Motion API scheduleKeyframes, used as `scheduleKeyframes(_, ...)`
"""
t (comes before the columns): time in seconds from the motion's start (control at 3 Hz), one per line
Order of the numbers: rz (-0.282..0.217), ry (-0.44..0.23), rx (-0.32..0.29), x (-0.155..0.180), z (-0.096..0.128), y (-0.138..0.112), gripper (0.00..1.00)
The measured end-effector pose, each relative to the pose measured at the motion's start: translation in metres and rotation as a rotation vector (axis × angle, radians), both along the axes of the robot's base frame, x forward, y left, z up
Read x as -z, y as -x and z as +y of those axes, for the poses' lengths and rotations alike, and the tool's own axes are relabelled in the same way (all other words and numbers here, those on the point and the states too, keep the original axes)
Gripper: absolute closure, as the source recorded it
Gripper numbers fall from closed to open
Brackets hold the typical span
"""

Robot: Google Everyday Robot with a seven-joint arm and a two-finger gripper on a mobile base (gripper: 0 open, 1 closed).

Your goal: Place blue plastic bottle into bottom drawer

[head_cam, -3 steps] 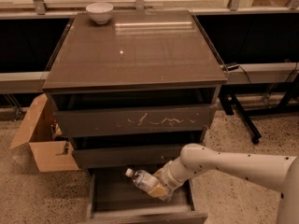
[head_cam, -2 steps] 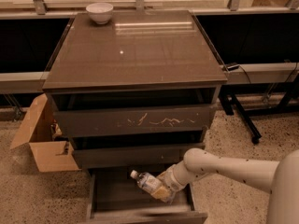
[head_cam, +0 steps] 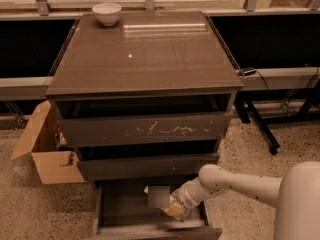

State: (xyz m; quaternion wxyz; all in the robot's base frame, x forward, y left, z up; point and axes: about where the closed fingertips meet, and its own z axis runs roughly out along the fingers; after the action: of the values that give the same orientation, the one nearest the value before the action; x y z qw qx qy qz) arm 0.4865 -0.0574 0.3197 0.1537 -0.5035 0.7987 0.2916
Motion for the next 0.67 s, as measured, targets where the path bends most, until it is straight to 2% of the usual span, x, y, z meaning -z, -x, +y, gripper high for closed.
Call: scheduleKeyframes(0.67, -0.038, -0.026, 0.084, 0.04, -0.029, -0.023, 1.0)
